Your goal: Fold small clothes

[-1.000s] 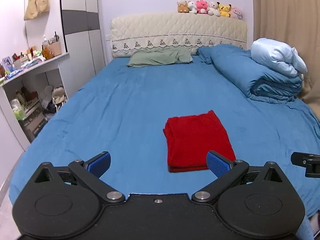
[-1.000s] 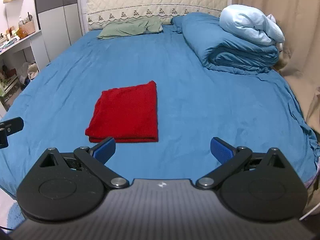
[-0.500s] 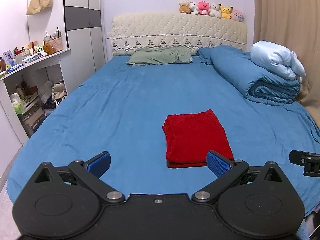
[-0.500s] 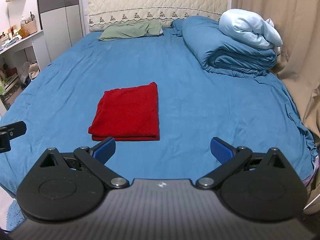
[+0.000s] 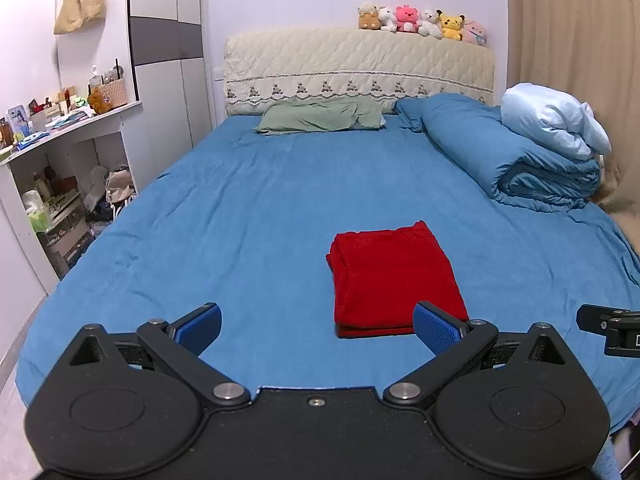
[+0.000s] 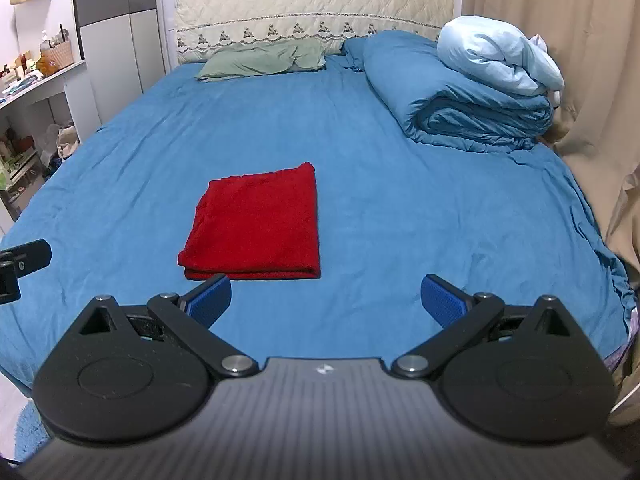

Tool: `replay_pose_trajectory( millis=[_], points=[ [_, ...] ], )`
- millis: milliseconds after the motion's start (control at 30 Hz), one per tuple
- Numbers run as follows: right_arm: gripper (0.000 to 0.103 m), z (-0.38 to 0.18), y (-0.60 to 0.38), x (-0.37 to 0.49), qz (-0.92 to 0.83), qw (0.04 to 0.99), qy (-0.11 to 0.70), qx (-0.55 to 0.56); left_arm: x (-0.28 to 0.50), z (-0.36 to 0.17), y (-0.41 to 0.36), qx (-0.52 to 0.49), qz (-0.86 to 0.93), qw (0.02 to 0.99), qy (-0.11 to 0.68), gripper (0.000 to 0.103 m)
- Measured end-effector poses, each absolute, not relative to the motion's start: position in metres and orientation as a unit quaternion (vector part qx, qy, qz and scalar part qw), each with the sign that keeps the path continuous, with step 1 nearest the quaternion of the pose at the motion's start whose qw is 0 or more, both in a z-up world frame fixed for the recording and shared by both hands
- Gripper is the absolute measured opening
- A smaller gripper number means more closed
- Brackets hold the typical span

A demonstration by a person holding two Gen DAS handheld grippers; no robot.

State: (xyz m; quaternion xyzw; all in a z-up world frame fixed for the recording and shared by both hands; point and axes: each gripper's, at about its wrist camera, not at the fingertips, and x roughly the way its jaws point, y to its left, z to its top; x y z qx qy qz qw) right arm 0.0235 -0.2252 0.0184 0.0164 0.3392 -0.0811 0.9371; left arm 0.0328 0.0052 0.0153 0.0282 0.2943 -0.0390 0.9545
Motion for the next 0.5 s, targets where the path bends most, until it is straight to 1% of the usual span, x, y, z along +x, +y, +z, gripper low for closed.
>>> replay_pose_trajectory(
  millis=[500],
  points=[
    [0.103, 0.0157, -0.2246, 0.0229, -0.084, 0.936, 0.342, 0.019, 0.0350, 0.0169, 0.0032, 0.035, -0.048, 0.954, 0.293, 0.103]
  ],
)
